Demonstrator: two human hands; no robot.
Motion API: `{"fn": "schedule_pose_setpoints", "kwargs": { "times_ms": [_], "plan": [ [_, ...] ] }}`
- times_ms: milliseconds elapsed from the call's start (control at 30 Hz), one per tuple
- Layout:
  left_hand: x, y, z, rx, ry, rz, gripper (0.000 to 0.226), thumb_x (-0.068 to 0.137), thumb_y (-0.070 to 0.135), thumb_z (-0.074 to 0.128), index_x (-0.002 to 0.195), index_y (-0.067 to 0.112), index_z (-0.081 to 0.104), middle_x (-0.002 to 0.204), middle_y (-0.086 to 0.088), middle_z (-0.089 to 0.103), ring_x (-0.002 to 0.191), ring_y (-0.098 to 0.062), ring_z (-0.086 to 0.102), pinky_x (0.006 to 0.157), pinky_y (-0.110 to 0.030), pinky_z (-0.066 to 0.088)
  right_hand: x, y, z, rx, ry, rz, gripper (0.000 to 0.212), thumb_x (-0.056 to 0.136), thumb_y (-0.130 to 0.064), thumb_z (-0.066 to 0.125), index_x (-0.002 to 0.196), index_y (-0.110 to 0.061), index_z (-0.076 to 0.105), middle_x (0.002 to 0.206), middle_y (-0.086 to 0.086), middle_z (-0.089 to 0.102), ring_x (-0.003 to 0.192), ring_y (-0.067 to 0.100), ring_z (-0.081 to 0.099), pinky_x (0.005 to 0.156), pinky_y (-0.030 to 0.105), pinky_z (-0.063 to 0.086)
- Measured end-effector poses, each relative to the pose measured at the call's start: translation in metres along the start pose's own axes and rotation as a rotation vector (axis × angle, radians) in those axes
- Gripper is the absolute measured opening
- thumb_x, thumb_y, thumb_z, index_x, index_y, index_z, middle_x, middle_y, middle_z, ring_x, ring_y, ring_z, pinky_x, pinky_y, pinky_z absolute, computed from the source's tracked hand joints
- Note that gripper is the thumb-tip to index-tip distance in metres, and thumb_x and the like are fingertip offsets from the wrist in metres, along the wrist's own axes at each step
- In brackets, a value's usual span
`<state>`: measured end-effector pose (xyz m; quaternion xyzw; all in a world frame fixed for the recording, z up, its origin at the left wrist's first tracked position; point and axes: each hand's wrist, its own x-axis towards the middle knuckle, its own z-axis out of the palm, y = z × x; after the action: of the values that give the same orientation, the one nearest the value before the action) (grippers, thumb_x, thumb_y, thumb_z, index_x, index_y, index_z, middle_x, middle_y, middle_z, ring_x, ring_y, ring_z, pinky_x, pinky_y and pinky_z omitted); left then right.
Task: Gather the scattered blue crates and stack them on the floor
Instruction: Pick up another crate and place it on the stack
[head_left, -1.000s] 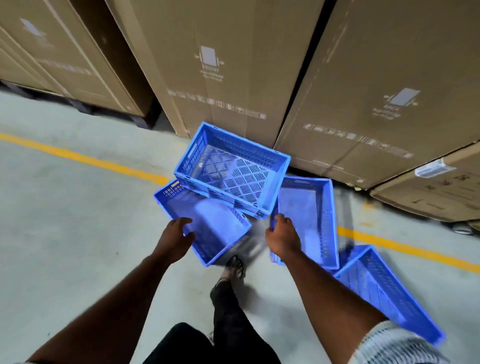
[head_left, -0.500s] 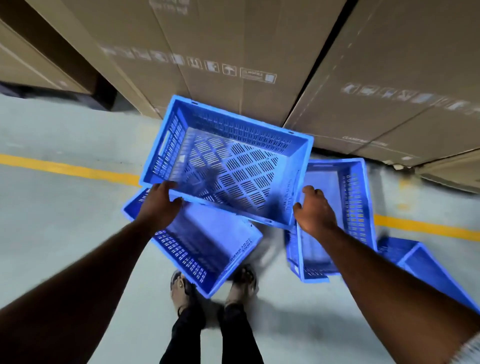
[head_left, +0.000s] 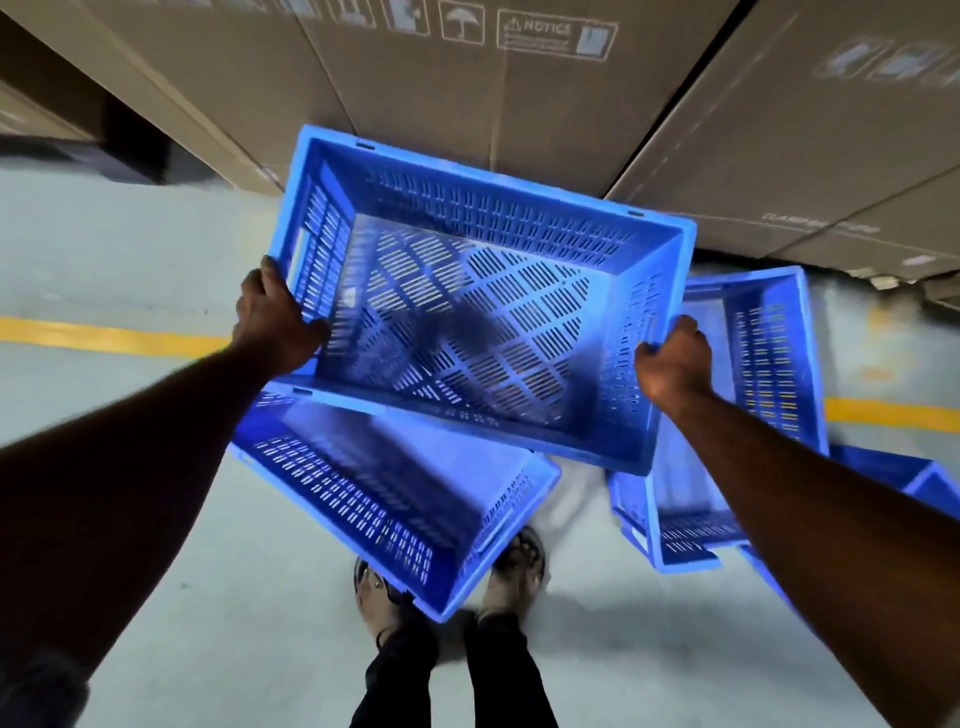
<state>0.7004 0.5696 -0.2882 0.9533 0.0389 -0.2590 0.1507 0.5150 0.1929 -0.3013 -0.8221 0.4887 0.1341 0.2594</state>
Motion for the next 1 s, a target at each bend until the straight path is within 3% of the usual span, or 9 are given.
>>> {"fn": "schedule_pose_setpoints", "kwargs": {
  "times_ms": [100, 167, 233, 367, 433, 533, 767, 867, 1000],
  "plan": [
    [0.025, -0.005, 0.001, -0.05, 0.016, -0.033, 0.087, 0.082, 0.025, 0.072, 0.148, 0.004, 0.018, 0.144, -0.027, 0.037, 0.13, -0.044, 0.039, 0.109, -0.046, 0.033, 0.018, 0.003, 0.011, 0.188, -0.05, 0.105, 0.046, 0.086, -0.043, 0.061, 0.111, -0.007, 0.05, 0.109, 0.026, 0.064, 0.097, 0.041, 0.064, 0.082, 0.047, 0.05],
    [0.039, -0.008, -0.001, -0.102, 0.056, -0.04, 0.065, 0.083, 0.026, 0.068, 0.136, 0.006, 0.035, 0.132, -0.02, 0.054, 0.12, -0.039, 0.051, 0.1, -0.043, 0.041, 0.032, 0.01, 0.02, 0.384, -0.108, 0.156, 0.038, 0.083, -0.054, 0.055, 0.095, -0.019, 0.044, 0.094, 0.023, 0.064, 0.069, 0.036, 0.065, 0.059, 0.045, 0.052],
    [0.051, -0.009, -0.001, -0.146, 0.067, -0.07, 0.052, 0.085, 0.03, 0.065, 0.127, 0.009, 0.045, 0.123, -0.014, 0.062, 0.113, -0.036, 0.057, 0.092, -0.04, 0.044, 0.033, 0.01, 0.025, 0.482, -0.135, 0.149, 0.021, 0.097, -0.038, 0.048, 0.093, -0.021, 0.037, 0.081, 0.015, 0.056, 0.052, 0.024, 0.055, 0.046, 0.031, 0.042],
    [0.069, -0.016, 0.005, -0.272, 0.085, -0.109, 0.042, 0.082, 0.043, 0.064, 0.107, 0.01, 0.058, 0.099, -0.018, 0.065, 0.089, -0.035, 0.063, 0.073, -0.039, 0.049, 0.032, 0.009, 0.032, 0.563, -0.119, 0.143, 0.017, 0.104, -0.027, 0.041, 0.104, -0.013, 0.032, 0.074, 0.004, 0.048, 0.05, 0.018, 0.045, 0.041, 0.025, 0.038],
    [0.07, -0.018, 0.004, -0.445, 0.026, -0.129, 0.039, 0.078, 0.047, 0.064, 0.095, 0.012, 0.059, 0.075, -0.01, 0.058, 0.062, -0.026, 0.055, 0.053, -0.029, 0.044, 0.032, 0.01, 0.033, 0.555, -0.098, 0.135, 0.017, 0.104, -0.027, 0.04, 0.103, -0.012, 0.032, 0.071, 0.004, 0.046, 0.047, 0.016, 0.039, 0.034, 0.018, 0.033],
    [0.064, -0.017, 0.003, -0.629, -0.104, -0.18, 0.032, 0.085, 0.049, 0.062, 0.076, 0.019, 0.052, 0.066, -0.003, 0.047, 0.052, -0.015, 0.042, 0.038, -0.016, 0.033, 0.026, 0.017, 0.033, 0.525, -0.061, 0.161, 0.017, 0.103, -0.027, 0.041, 0.1, -0.012, 0.034, 0.07, 0.006, 0.045, 0.046, 0.017, 0.038, 0.034, 0.019, 0.033],
    [0.016, -0.034, 0.012, -0.864, -0.316, -0.277, 0.036, 0.094, 0.055, 0.046, 0.078, 0.023, 0.048, 0.073, 0.001, 0.048, 0.04, -0.005, 0.049, 0.036, -0.014, 0.038, -0.011, 0.039, 0.017, 0.572, -0.052, 0.227, 0.033, 0.099, -0.045, 0.043, 0.082, -0.018, 0.04, 0.068, 0.007, 0.049, 0.045, 0.02, 0.041, 0.041, 0.026, 0.034],
    [-0.002, -0.04, 0.016, -0.912, -0.297, -0.256, 0.039, 0.095, 0.057, 0.041, 0.078, 0.021, 0.045, 0.073, 0.0, 0.044, 0.041, -0.006, 0.047, 0.042, -0.019, 0.041, -0.023, 0.053, 0.006, 0.6, -0.041, 0.258, 0.037, 0.1, -0.05, 0.037, 0.09, -0.016, 0.047, 0.068, 0.007, 0.05, 0.045, 0.02, 0.043, 0.041, 0.025, 0.034],
    [-0.032, -0.043, 0.015, -0.856, -0.186, -0.273, 0.044, 0.093, 0.061, 0.041, 0.078, 0.02, 0.049, 0.069, 0.0, 0.048, 0.036, -0.006, 0.05, 0.053, -0.028, 0.037, -0.041, 0.074, -0.005, 0.617, -0.017, 0.28, 0.041, 0.1, -0.053, 0.03, 0.078, -0.021, 0.042, 0.068, 0.009, 0.051, 0.045, 0.021, 0.041, 0.041, 0.023, 0.034]
  ]
}}
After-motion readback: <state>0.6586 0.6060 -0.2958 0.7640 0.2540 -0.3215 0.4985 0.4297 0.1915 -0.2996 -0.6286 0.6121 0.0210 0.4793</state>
